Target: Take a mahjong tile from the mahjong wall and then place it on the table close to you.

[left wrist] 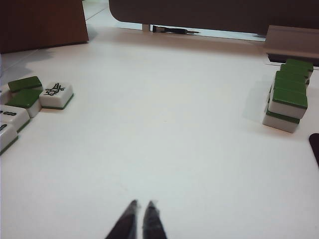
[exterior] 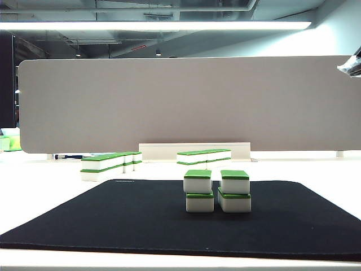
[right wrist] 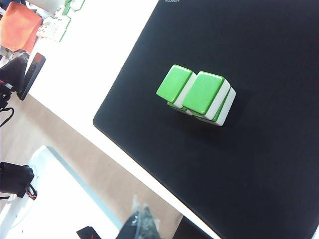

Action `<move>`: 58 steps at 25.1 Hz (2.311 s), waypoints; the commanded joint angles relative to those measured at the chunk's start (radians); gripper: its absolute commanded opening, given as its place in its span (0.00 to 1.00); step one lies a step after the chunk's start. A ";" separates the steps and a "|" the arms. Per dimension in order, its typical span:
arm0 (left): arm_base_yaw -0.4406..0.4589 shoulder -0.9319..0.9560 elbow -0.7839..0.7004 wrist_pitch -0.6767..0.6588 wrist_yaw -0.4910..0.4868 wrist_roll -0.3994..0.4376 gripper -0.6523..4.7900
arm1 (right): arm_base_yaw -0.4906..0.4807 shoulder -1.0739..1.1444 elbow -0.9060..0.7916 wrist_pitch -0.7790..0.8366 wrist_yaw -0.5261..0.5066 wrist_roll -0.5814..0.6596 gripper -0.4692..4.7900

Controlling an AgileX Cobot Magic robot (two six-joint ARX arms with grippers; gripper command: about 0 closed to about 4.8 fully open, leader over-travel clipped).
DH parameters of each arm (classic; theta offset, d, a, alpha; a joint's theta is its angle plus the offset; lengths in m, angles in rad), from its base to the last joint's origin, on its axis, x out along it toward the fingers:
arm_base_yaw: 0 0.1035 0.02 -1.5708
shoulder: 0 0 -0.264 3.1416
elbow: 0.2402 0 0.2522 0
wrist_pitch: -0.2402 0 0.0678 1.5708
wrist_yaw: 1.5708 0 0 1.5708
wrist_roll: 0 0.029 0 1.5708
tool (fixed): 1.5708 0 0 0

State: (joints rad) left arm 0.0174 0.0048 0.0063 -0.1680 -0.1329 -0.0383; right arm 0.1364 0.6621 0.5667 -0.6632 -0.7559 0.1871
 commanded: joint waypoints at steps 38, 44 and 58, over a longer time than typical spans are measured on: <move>-0.003 0.000 0.000 -0.007 0.003 0.004 0.16 | -0.118 -0.327 -0.269 0.459 0.654 -0.065 0.09; -0.003 0.000 0.000 -0.007 0.003 0.004 0.16 | -0.130 -0.372 -0.322 0.484 0.699 -0.066 0.09; -0.003 0.000 0.000 -0.007 0.003 0.004 0.16 | -0.135 -0.546 -0.550 0.697 0.739 -0.069 0.09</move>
State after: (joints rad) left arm 0.0166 0.0044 0.0063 -0.1684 -0.1329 -0.0383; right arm 0.0048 0.1234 0.0284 -0.0097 -0.0212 0.1188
